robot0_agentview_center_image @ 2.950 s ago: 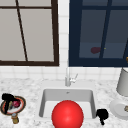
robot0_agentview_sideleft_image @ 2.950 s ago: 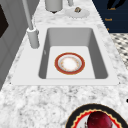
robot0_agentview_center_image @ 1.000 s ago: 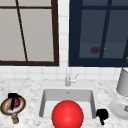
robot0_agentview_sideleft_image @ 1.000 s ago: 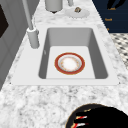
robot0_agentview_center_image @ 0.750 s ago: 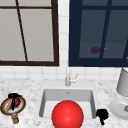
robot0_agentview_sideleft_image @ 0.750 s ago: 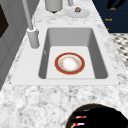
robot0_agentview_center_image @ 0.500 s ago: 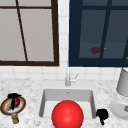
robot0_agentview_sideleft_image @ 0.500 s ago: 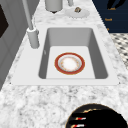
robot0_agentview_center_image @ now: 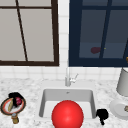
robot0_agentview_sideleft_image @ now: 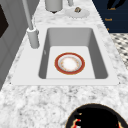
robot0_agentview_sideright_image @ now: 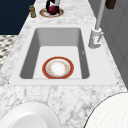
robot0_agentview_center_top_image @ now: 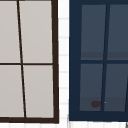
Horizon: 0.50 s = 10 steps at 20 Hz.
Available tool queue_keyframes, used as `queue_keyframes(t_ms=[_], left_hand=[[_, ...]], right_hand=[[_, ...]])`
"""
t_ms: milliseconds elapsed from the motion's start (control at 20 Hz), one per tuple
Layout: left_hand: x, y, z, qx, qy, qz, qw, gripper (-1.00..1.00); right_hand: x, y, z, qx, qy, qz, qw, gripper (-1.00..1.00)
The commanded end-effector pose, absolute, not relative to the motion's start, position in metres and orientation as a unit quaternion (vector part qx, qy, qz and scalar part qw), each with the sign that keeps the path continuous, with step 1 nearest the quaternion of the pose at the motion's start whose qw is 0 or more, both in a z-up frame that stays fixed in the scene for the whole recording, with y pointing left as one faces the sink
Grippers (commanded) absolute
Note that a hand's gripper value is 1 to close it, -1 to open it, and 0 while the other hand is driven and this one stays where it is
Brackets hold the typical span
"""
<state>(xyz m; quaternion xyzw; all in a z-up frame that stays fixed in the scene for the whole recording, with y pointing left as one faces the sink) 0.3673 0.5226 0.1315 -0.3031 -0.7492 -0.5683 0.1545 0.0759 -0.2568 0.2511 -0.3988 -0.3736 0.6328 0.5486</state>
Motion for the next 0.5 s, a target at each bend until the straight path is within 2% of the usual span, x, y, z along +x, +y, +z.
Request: queue_keyframes(t_ms=[0, 250, 450], left_hand=[[0.370, 0.516, 0.107, -0.287, -0.755, -0.569, 0.155, 1.00], [0.375, 0.521, 0.130, -0.274, -0.748, -0.591, 0.129, 1.00], [0.374, 0.522, 0.149, -0.280, -0.748, -0.587, 0.130, 1.00]], right_hand=[[0.076, -0.257, 0.251, -0.399, -0.374, 0.633, 0.549, 0.00], [0.076, -0.257, 0.251, -0.399, -0.374, 0.633, 0.549, 0.00], [0.076, -0.257, 0.251, -0.399, -0.374, 0.633, 0.549, 0.00]])
